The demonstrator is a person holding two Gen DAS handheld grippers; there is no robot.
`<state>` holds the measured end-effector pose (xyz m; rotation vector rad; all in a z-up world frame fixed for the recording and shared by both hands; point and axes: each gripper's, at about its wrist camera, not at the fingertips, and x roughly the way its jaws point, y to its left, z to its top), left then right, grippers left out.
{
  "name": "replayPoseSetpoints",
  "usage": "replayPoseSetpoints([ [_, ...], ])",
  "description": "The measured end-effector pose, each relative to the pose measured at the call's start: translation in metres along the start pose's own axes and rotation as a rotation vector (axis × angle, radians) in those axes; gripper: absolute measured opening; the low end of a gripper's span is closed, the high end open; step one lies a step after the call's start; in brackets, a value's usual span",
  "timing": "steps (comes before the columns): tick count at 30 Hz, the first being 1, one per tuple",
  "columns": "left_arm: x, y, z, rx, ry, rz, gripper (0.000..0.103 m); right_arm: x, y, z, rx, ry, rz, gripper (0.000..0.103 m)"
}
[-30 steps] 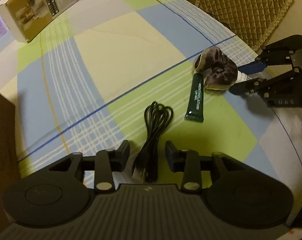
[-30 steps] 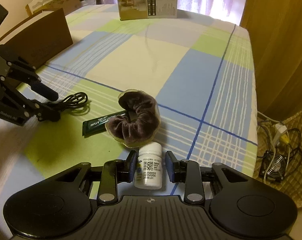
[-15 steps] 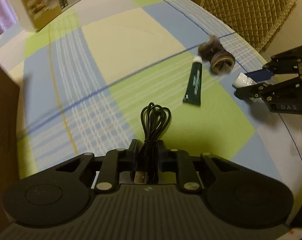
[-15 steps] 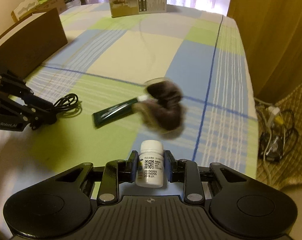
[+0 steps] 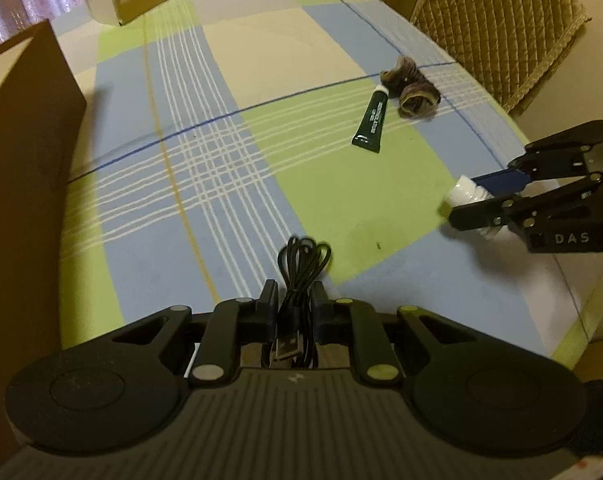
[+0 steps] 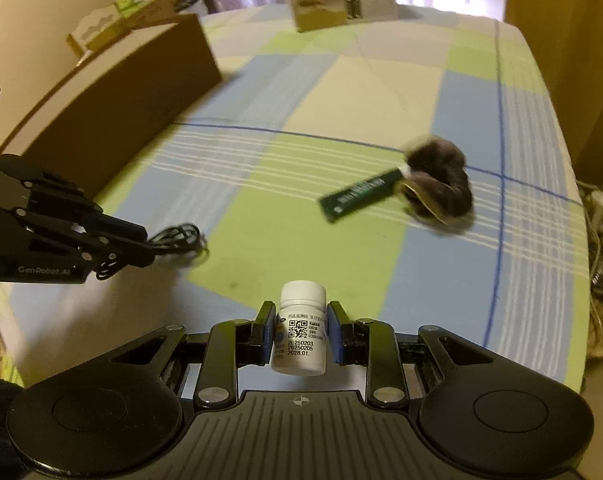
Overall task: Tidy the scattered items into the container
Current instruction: 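Lift the cable and pill bottle and carry them toward the box with both grippers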
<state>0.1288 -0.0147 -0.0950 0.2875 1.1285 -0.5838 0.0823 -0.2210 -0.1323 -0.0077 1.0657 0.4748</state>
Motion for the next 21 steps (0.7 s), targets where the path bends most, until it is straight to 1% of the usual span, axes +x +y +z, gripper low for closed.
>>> replayPoseSetpoints([
  [5,-0.004,0.003,-0.009,-0.007,0.005,0.007,0.009,-0.001,0.017,0.001,-0.030,-0.011,0.010,0.025],
  [8,0.000,0.007,-0.017,-0.022,0.021,-0.011,0.008,-0.001,0.023,-0.002,-0.032,-0.008,0.013,0.025],
  [11,0.004,0.007,-0.021,-0.022,0.028,-0.008,0.010,-0.004,0.024,-0.008,-0.023,-0.002,0.009,0.025],
  [13,0.007,0.007,-0.022,-0.020,0.026,-0.005,0.018,-0.006,0.023,-0.011,-0.012,0.000,0.004,0.025],
  [15,0.009,0.007,-0.022,-0.022,0.021,-0.005,0.021,-0.009,0.021,-0.012,-0.003,0.000,-0.004,0.025],
  [18,0.017,0.005,-0.019,-0.011,0.019,-0.009,0.022,-0.011,0.017,-0.015,0.012,0.000,-0.011,0.025],
  [21,0.021,0.001,-0.014,0.015,-0.011,0.002,0.022,-0.012,0.015,-0.017,0.022,0.002,-0.014,0.025],
])
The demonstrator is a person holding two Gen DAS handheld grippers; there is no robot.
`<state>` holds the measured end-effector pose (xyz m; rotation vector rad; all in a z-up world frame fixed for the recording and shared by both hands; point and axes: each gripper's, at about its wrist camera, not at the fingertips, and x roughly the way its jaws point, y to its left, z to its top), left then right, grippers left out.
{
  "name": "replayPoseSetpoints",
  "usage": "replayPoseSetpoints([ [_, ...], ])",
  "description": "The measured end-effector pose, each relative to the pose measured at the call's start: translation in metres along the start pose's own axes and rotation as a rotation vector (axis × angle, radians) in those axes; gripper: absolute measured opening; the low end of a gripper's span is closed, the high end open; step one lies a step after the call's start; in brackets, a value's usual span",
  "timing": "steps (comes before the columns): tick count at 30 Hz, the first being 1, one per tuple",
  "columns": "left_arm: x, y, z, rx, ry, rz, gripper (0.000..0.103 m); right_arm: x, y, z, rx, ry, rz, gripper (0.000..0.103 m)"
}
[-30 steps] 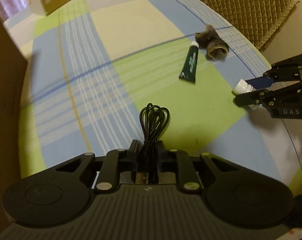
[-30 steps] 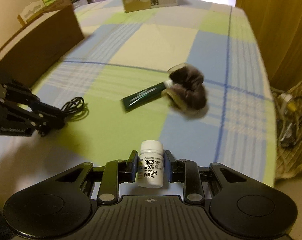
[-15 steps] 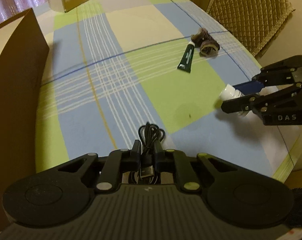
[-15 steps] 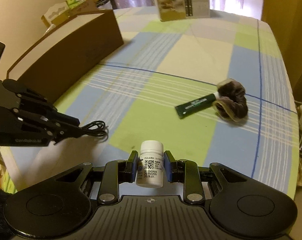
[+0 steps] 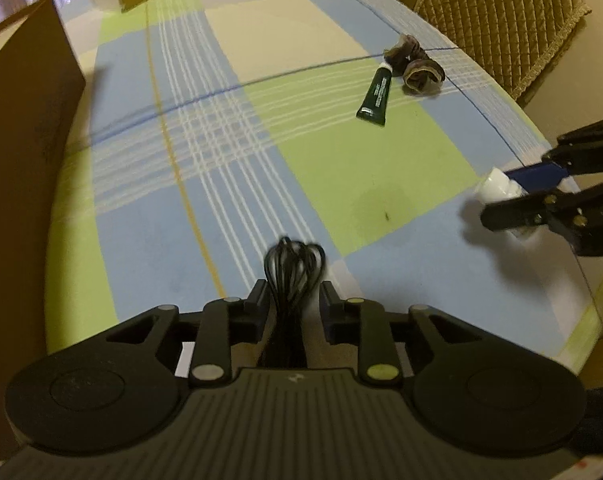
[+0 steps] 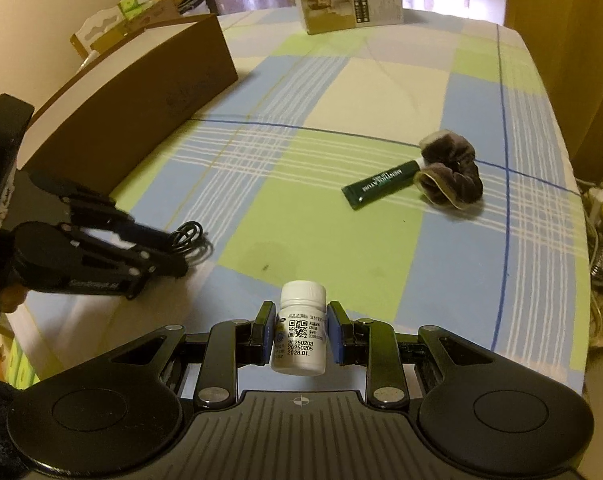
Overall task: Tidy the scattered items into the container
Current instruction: 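Lift the cable and pill bottle and carry them toward the box with both grippers, then lower the black cable and white pill bottle over the box with both grippers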
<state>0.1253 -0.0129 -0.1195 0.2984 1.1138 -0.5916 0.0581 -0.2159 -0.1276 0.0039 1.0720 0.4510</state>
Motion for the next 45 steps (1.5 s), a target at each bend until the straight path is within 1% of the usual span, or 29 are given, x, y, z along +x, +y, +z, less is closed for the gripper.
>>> replayPoseSetpoints([
  [3,0.001,-0.002,0.001,0.028,-0.009,0.008,0.021,-0.001,-0.001,-0.001,0.003,-0.001,-0.001,0.025],
  [5,0.001,-0.003,-0.001,0.041,-0.009,0.014,0.012,-0.001,-0.002,-0.001,0.006,-0.004,0.000,0.025],
  [6,0.000,-0.002,-0.002,0.036,-0.009,0.010,0.011,-0.001,-0.003,-0.001,0.007,-0.004,0.001,0.025],
  [13,-0.013,0.012,-0.012,-0.050,-0.002,-0.035,0.011,0.002,0.001,0.002,-0.009,-0.005,0.018,0.025],
  [16,-0.027,0.020,-0.016,-0.094,-0.023,-0.054,0.011,0.005,0.005,0.006,-0.022,-0.006,0.030,0.025],
  [21,-0.055,0.026,-0.018,-0.125,-0.081,-0.060,0.011,0.008,0.019,0.016,-0.058,-0.007,0.057,0.025],
  [32,-0.124,0.047,-0.029,-0.190,-0.202,-0.089,0.011,0.003,0.068,0.042,-0.159,-0.027,0.131,0.025],
  [37,-0.163,0.064,-0.037,-0.220,-0.274,-0.099,0.011,-0.006,0.095,0.055,-0.200,-0.059,0.193,0.025],
  [41,-0.187,0.082,-0.044,-0.245,-0.315,-0.075,0.011,-0.012,0.123,0.068,-0.244,-0.092,0.249,0.025],
  [45,-0.209,0.108,-0.054,-0.274,-0.350,-0.026,0.011,-0.013,0.156,0.084,-0.297,-0.124,0.301,0.025],
])
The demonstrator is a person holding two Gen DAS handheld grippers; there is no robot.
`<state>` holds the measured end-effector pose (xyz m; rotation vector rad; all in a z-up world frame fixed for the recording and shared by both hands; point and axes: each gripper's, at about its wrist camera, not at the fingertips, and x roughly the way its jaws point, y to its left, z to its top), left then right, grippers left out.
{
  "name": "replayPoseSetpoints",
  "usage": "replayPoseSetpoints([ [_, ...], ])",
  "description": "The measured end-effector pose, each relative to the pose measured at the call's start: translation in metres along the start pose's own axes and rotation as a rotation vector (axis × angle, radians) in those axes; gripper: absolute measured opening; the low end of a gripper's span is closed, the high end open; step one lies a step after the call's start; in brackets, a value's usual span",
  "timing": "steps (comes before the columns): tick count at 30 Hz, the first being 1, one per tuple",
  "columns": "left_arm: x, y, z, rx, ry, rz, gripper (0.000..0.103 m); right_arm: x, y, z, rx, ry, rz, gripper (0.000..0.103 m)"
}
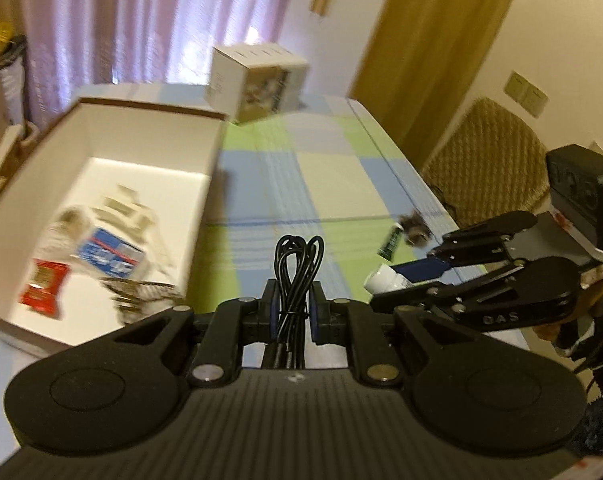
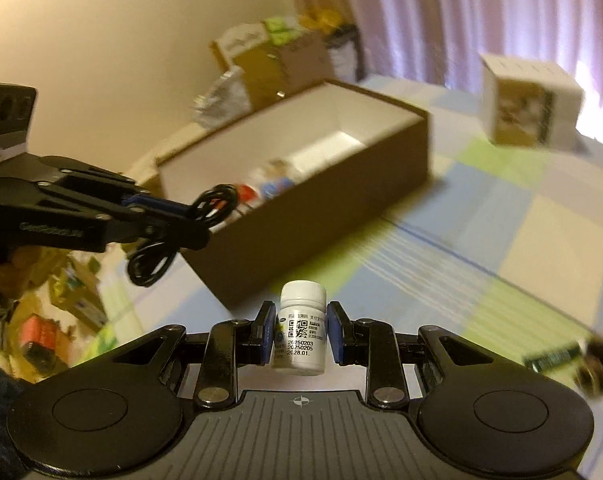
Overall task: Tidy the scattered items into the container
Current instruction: 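Lower the black cable and white pill bottle over the box with both grippers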
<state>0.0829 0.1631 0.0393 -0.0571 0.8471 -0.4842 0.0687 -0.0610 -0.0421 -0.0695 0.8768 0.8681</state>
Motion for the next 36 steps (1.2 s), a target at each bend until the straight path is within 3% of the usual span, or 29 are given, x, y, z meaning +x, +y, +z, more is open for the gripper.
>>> replayPoseSetpoints([
  [10,-0.027,0.088,0.016,-0.043,-0.060,0.123,0.011,0.059,0.061,0.065,-0.134,-0.042,0.102,0.025],
  [19,-0.012,0.154,0.024,-0.036,-0.027,0.124,0.011,0.143,0.082,0.094,-0.144,0.065,0.078,0.025],
  [27,0.025,0.189,0.026,0.017,0.087,0.063,0.011,0.193,0.077,0.098,-0.126,0.224,0.043,0.025],
  [36,0.062,0.200,0.016,0.071,0.233,0.003,0.011,0.229,0.071,0.094,-0.121,0.351,0.022,0.025],
])
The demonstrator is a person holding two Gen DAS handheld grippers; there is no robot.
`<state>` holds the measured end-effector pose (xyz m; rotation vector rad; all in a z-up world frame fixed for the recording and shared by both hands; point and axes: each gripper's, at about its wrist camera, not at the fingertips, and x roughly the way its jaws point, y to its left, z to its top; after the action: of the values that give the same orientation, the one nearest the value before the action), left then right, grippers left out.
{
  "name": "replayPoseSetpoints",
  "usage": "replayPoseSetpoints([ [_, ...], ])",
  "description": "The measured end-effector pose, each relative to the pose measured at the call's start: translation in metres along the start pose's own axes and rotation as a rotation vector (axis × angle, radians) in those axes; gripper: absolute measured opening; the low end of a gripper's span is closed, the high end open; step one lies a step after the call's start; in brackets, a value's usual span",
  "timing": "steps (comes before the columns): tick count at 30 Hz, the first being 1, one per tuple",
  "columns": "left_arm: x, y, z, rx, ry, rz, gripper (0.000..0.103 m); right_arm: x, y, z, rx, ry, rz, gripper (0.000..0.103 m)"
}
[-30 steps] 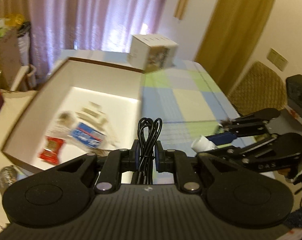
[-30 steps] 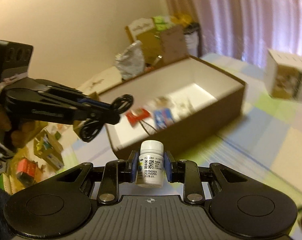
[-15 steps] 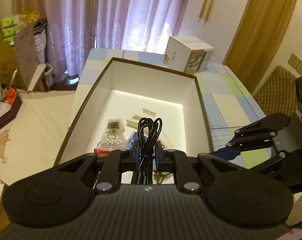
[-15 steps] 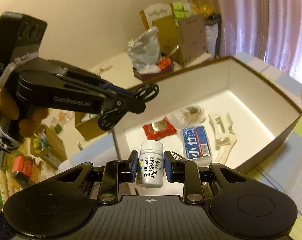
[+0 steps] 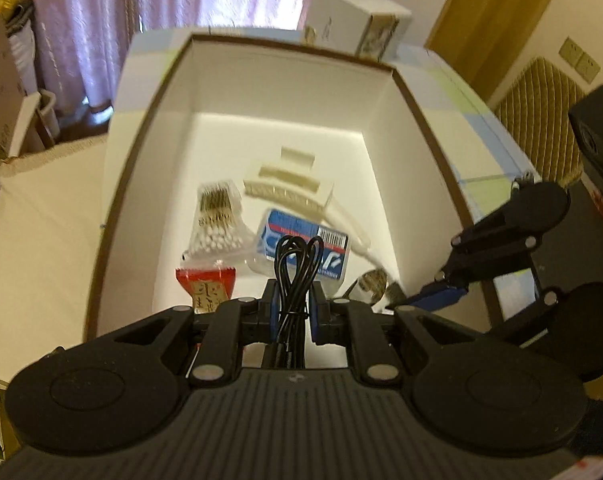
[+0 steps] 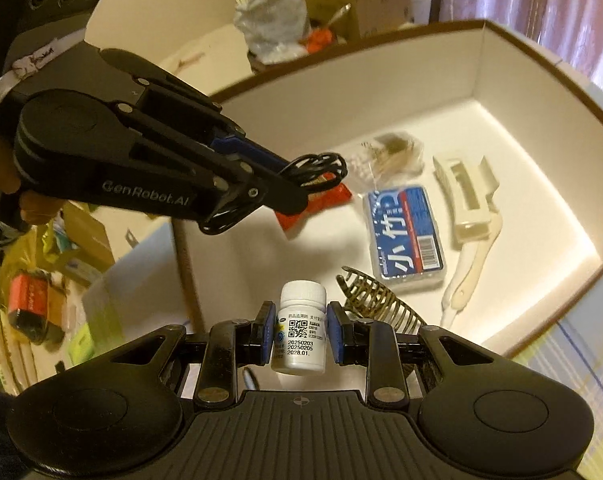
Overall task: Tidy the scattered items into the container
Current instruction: 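Lower the black cable and white pill bottle over the box with both grippers, then open both grippers to drop the cable and pill bottle into the box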
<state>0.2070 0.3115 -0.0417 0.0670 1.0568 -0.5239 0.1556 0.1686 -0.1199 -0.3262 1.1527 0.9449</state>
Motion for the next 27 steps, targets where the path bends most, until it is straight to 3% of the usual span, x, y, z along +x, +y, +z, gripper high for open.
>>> replayPoseSetpoints([
  [15,0.045,0.001,-0.001,0.046,0.197,-0.008,0.011,0.011,-0.018,0.004,0.014,0.074,0.013,0.025],
  [27,0.048,0.000,0.000,0.056,0.216,0.011,0.012,0.021,-0.022,0.004,-0.013,0.121,0.018,0.025],
])
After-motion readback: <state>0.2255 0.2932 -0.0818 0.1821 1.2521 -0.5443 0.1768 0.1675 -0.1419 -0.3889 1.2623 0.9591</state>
